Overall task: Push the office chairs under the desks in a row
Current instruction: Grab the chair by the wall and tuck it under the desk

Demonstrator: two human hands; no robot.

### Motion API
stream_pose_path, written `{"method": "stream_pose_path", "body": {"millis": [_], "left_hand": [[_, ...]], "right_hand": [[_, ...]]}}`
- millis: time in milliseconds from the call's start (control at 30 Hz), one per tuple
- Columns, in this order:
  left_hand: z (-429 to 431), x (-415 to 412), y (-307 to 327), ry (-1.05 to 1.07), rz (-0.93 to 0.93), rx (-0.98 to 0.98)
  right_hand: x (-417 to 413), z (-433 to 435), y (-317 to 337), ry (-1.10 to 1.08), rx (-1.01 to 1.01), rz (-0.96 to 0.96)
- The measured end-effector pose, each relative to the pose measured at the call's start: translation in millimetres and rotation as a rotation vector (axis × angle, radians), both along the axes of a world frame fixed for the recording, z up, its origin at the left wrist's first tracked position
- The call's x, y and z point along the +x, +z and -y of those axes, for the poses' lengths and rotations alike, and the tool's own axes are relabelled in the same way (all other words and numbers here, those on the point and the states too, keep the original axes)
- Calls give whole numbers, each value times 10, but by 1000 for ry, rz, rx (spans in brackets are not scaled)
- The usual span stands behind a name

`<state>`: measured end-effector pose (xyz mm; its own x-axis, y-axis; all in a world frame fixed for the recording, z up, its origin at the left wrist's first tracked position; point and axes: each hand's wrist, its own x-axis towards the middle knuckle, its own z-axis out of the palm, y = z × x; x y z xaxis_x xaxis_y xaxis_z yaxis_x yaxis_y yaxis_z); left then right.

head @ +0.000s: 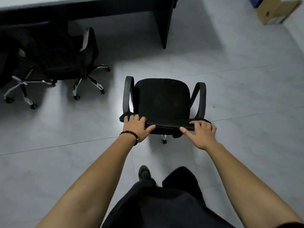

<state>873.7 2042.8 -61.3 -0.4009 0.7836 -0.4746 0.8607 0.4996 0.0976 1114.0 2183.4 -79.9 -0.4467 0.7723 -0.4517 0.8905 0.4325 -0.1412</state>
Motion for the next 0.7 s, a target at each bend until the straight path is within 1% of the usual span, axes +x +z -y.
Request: {"method": "stream_pose_path", "body": {"millis": [100,233,433,600,700], "left_hand": [[-365,-350,-38,-15,-20,-17],[-887,-729,-145,-8,-57,36],[-1860,-1431,-219,89,-123,74],[-2673,-2063,-200,178,-129,79],[-3049,-2321,-197,218,-118,50]], "right_hand": [[-320,-347,-42,-13,9,-11],[-708,-957,-80,-6,11,-20],[-1544,-2064,-135,61,64,-59],[-2315,-2946,-86,115,49,-66],[-2656,-3426,-87,160,40,-51]]}}
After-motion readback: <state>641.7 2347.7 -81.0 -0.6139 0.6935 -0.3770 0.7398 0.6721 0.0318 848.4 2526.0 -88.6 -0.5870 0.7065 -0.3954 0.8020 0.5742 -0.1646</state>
